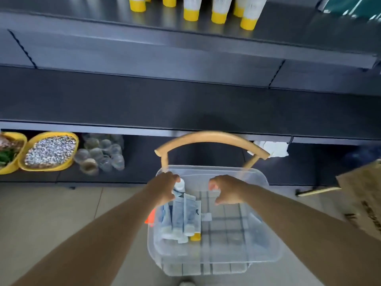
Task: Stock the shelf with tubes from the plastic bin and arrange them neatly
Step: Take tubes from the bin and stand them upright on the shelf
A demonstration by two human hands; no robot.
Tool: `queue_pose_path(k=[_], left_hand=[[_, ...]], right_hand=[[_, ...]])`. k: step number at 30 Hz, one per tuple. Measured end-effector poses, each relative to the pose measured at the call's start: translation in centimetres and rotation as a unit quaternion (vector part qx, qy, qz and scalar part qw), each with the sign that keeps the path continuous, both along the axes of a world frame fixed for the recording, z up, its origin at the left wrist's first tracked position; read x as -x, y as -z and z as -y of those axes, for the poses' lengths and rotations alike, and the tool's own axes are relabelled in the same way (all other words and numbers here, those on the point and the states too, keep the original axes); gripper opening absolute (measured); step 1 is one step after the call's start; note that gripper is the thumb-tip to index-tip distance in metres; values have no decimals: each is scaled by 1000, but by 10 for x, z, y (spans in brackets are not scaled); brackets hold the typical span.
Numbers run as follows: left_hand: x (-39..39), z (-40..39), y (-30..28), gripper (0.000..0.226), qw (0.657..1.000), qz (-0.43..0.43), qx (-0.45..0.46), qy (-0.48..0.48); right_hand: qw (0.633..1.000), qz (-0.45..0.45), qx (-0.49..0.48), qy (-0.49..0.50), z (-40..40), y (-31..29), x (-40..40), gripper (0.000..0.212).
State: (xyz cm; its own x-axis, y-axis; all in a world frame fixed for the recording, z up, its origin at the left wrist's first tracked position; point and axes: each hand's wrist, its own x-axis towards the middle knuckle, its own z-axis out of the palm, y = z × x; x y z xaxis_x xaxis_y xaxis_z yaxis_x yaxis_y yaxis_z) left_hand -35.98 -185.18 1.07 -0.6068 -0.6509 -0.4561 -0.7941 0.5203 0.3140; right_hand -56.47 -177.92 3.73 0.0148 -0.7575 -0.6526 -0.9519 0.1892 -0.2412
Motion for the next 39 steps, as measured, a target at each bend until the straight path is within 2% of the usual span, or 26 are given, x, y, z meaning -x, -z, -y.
queue_pose_path(k=[9,13,16,19,29,33,39], left_hand=[[16,-3,77,46,999,44,8,-17],[17,-18,97,43,996,65,45,53],[21,-32,116,33,987,107,9,116],[26,-35,135,30,986,129,-26,105],[56,-13,176,58,992,113,-60,18],[58,-3,182,64,991,115,-56,47],[52,1,187,95,985,130,-99,48]], right_hand=[[998,29,-50,-10,11,92,9,45],[997,36,-68,-4,15,121,11,51],[996,38,-80,-10,19,142,11,54],[995,43,-84,-14,26,159,10,53],[995,77,-59,-21,54,211,0,59],[995,80,-59,-23,61,220,1,64],[994,76,-74,-29,66,226,2,77]])
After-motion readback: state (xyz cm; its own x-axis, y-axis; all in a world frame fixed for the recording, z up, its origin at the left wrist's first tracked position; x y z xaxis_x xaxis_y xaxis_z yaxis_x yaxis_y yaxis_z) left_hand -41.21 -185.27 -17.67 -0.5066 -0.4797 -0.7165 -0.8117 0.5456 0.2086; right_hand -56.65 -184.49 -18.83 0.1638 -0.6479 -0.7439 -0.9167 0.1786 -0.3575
